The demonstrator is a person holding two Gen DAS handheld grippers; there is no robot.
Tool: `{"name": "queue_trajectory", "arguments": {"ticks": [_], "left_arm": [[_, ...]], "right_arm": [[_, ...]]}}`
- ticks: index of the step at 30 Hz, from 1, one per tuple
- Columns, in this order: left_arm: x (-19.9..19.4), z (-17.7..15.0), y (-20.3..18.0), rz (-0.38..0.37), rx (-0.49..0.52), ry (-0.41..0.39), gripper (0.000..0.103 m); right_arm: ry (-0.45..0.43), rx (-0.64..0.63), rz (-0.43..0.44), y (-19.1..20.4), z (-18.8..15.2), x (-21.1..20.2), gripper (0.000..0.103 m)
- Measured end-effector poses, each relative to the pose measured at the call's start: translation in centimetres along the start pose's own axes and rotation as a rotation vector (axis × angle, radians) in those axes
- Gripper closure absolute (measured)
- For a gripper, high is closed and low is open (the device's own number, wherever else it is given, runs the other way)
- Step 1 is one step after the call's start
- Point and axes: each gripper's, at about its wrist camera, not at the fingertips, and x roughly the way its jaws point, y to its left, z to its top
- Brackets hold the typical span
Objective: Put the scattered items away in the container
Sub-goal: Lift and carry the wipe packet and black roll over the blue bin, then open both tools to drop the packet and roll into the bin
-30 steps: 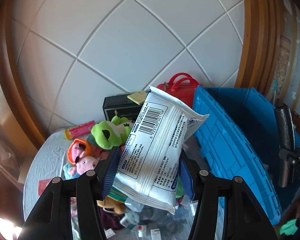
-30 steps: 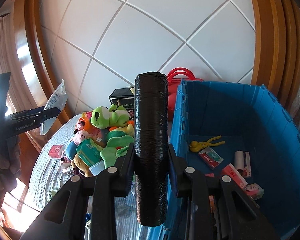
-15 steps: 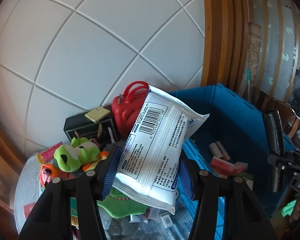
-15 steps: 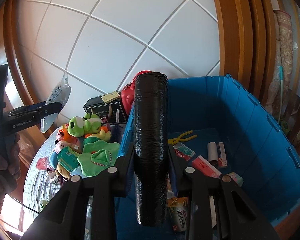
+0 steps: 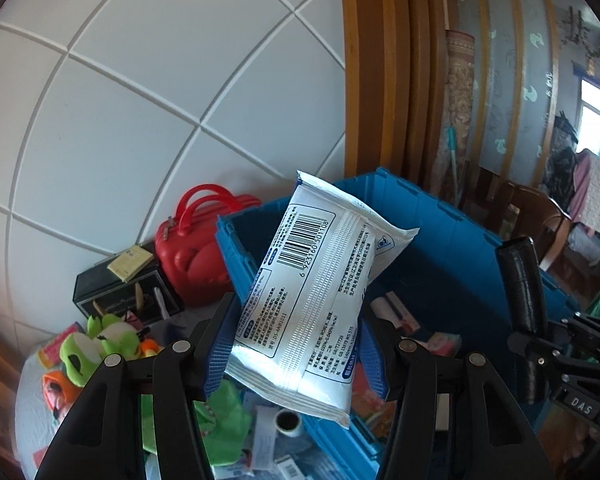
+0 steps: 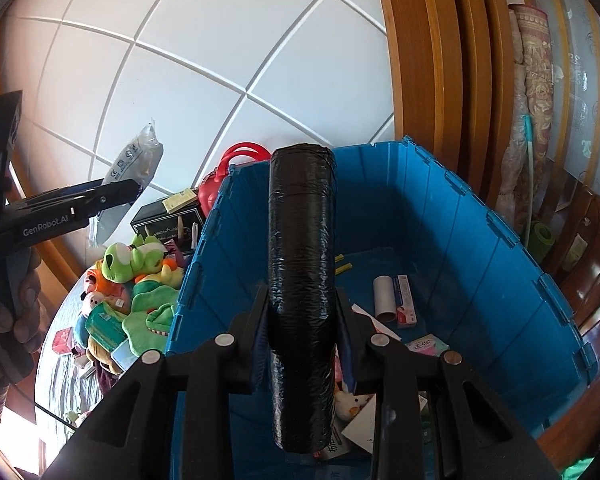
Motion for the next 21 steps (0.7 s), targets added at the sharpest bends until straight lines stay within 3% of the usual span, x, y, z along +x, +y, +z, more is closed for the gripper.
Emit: {"name": "queue_trajectory", "arguments": {"ticks": [13,21], "left_arm": [[4.8,3.4,-4.8,-0.077,0.033,0.011,0.048],[7.6,4.9,-7.1,-0.071,0.080,0.025,0.048]], "right_arm": [[0.034,0.043,-0.087,-4.7,1.0,1.1,0.074],[0.063,0.071,-0.115,-7.1,1.1,2.4,0.074]]}}
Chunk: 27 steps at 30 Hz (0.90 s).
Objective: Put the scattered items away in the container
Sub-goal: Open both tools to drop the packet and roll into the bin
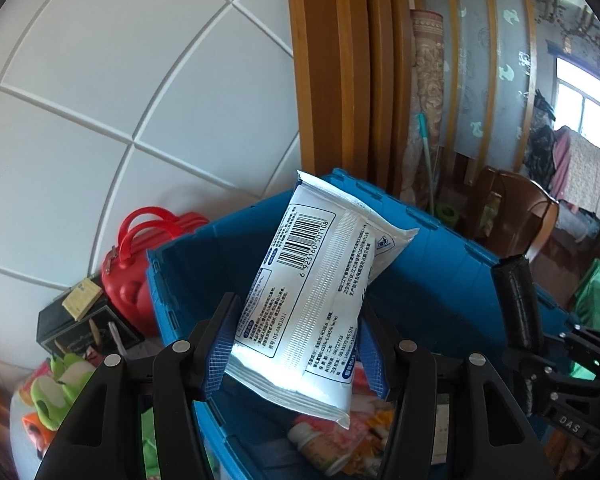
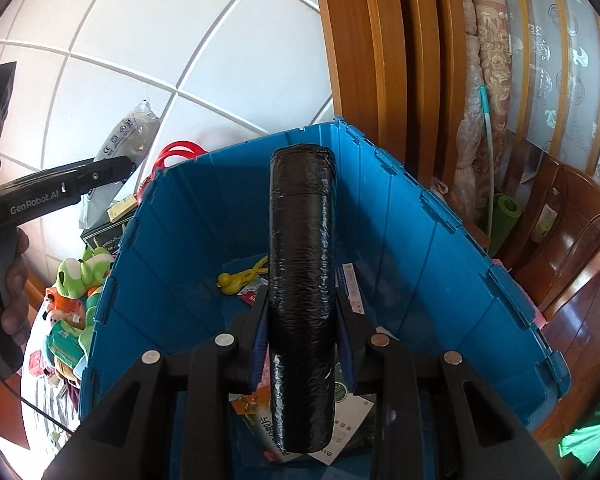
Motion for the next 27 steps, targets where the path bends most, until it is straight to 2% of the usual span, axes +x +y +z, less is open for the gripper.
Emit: {"name": "queue_trajectory", "arguments": {"ticks": [6,8,9,10,11,12,13,14,21,27], "left_arm": [[0.4,1.2,-1.1,-0.008,0.023,-0.015,0.047],[0.5,1.5,-1.5,0.000,0.020,-0.013,0.043],[0.8,1.7,-1.6,0.003,0.020,-0.003,0.038],[1.0,1.8,-1.7,0.006,0.020,0.007,0.016],[1.0,1.8,-1.8,0.007,0.019,0.006,0.003],[0.9,1.8,-1.9,0.007,0.020,0.001,0.001],[0.7,1.7,-2.0,0.002,0.022,0.000,0.001],[0.6,1.7,-2.1,0.000,0.024,-0.001,0.001],[-1.1,1.4,-2.3,0.003,0.034,-0.022,0.001],[-2.8,0.3,-1.2,0.012,0.028,-0.021,0.001]], "right_arm": [[0.003,0.008,-0.012,-1.2,0.3,0.3,0.074],[-0.010,0.015,-0.020,-1.5,0.4,0.2,0.074],[-0.019,0.024,-0.023,-1.7,0.5,0.1,0.074],[-0.024,0.028,-0.022,-1.9,0.6,0.1,0.071],[-0.039,0.031,-0.021,-2.0,0.8,-0.2,0.056],[-0.061,0.033,-0.026,-2.1,0.9,-0.5,0.033],[-0.085,0.033,-0.028,-2.1,0.9,-1.0,0.024],[-0.095,0.029,-0.025,-2.0,1.0,-1.3,0.021],[-0.099,0.015,-0.010,-1.2,1.1,-2.1,0.021],[-0.102,-0.014,0.014,0.9,0.6,-3.0,0.021]]}}
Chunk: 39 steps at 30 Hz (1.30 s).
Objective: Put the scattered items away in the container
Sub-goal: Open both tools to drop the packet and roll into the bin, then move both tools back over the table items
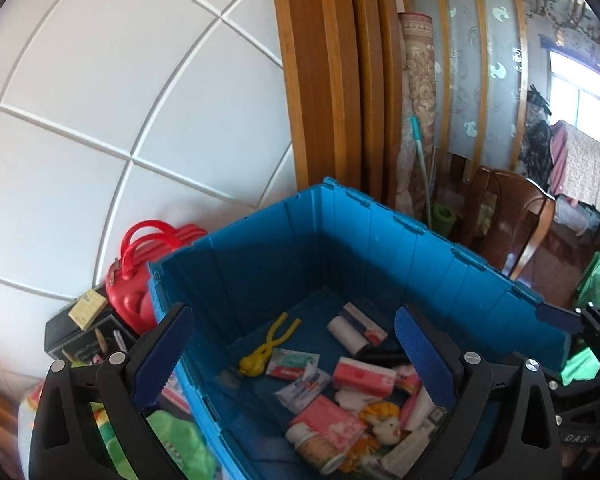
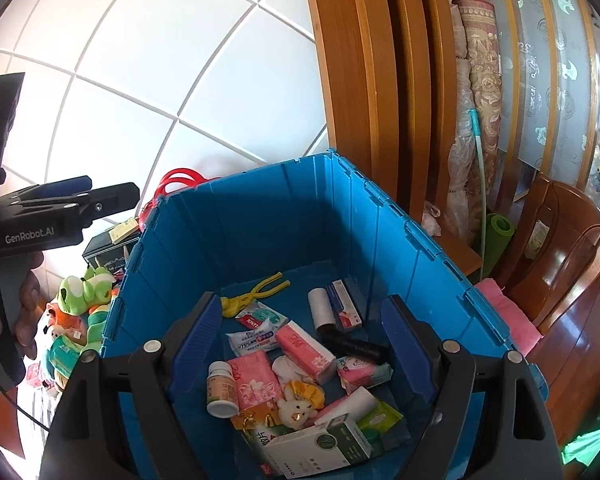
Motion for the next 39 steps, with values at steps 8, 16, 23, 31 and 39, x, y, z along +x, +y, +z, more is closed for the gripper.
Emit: {"name": "queue_trajectory", "arguments": {"ticks": [8,16,23,31,39], "left_arm": [[-2.4,-4.0,4.4,0.043,-0.051,0.024,0.001],[-4.3,-11.9,13.5,0.112,-0.176,0.093,0.001],[-5.6,-20.7,22.0,0.171,-0.281,0.191,0.001],[-6.5,-29.4,30.2,0.224,-0.385,0.292,0.001],[-4.3,-36.2,36.7,0.150,-0.515,0.349,0.001]], "right_arm": [[-0.010,-0.058,0.058,5.1,-0.2,-0.5,0.021],[0.004,-0.159,0.185,14.0,-1.4,0.6,0.021],[0.042,-0.242,0.283,22.4,-3.4,2.3,0.021],[0.125,-0.344,0.328,30.1,-8.3,5.1,0.021],[0.321,-0.372,0.283,32.1,-17.8,13.0,0.021]]}}
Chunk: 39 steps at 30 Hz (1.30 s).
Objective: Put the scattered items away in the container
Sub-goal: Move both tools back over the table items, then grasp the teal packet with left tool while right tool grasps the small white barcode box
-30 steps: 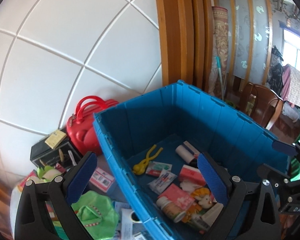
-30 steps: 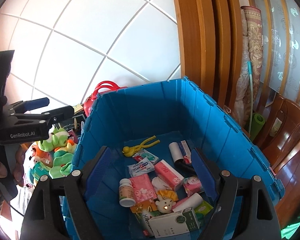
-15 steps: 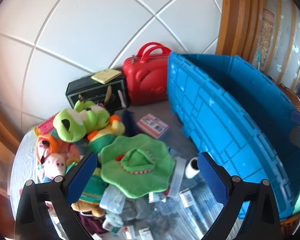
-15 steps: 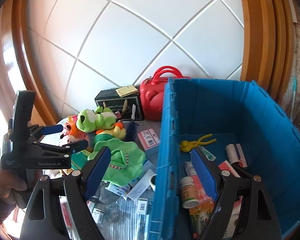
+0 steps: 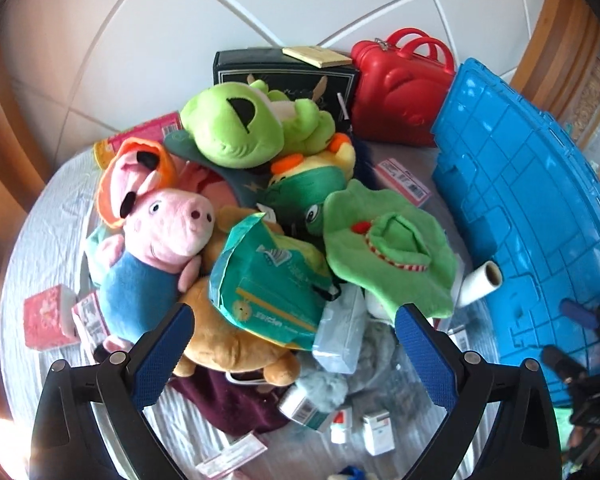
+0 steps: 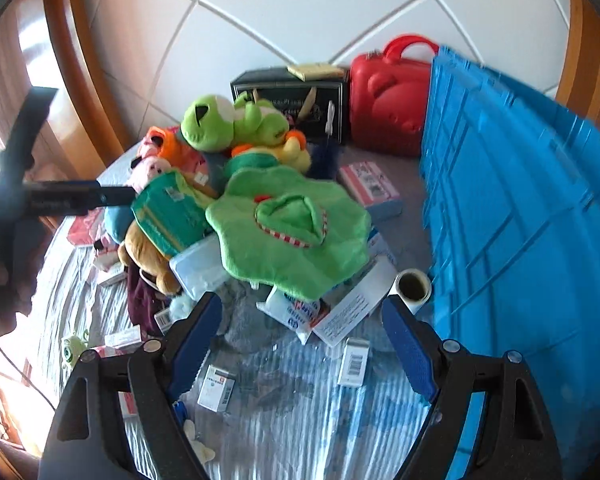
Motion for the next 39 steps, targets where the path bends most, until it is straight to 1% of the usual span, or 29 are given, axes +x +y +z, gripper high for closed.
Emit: {"name": "queue_trajectory", "arguments": {"ticks": [3,6,9,12,15,16,18,19,20,21,22,23,24,25,28,32,39], "left_arm": [[2.2,0.1,1.6,0.001,-0.010,0.026,0.001],[4.5,0.3,2.3,0.010,0.004,0.066,0.001],[6.4,0.3,2.3,0.012,0.037,0.081,0.001],[8.3,0.0,2.5,0.006,0.039,0.104,0.002],[9.3,-0.5,2.3,-0.013,0.039,0.124,0.006],[9.3,-0.7,2.2,-0.007,0.047,0.116,0.006],[9.2,-0.9,2.2,-0.004,0.045,0.101,0.010],[9.1,-0.9,2.3,-0.005,0.035,0.098,0.017],[9.0,-0.8,2.4,-0.010,0.027,0.096,0.028],[8.8,-0.6,2.4,-0.009,0.025,0.094,0.034],[8.6,-0.5,2.3,-0.012,0.027,0.092,0.045],[8.4,-0.5,2.3,-0.028,0.025,0.089,0.052],[8.3,-0.4,2.2,-0.041,0.026,0.088,0.056],[8.1,-0.5,1.9,-0.041,0.034,0.085,0.057],[7.5,-0.4,1.3,-0.057,0.034,0.065,0.064],[6.4,-0.3,0.6,-0.067,0.044,0.048,0.074],[4.1,-0.3,-0.3,-0.046,0.060,0.025,0.079]], "right_arm": [[0.073,0.043,-0.029,-0.6,-2.5,4.1,0.021],[0.133,0.094,-0.059,-1.7,-4.6,7.4,0.021],[0.160,0.125,-0.096,-2.6,-6.7,9.7,0.021],[0.193,0.175,-0.136,-3.9,-8.4,11.6,0.021],[0.181,0.214,-0.171,-4.9,-9.3,12.4,0.021],[0.176,0.219,-0.175,-5.1,-9.3,12.6,0.021],[0.178,0.211,-0.179,-5.2,-9.3,13.3,0.021],[0.174,0.204,-0.182,-5.2,-9.1,13.5,0.021],[0.166,0.195,-0.184,-5.2,-8.8,13.6,0.021],[0.161,0.184,-0.184,-5.2,-8.6,13.8,0.021],[0.166,0.173,-0.182,-5.3,-8.4,14.1,0.023],[0.179,0.161,-0.187,-5.3,-8.3,14.6,0.040],[0.200,0.152,-0.192,-5.3,-8.2,15.0,0.065],[0.216,0.150,-0.192,-5.5,-8.2,15.3,0.075],[0.226,0.151,-0.184,-5.7,-7.9,15.1,0.074],[0.208,0.153,-0.165,-5.6,-7.4,13.8,0.075],[0.192,0.110,-0.139,-4.5,-6.8,11.3,0.075]]}}
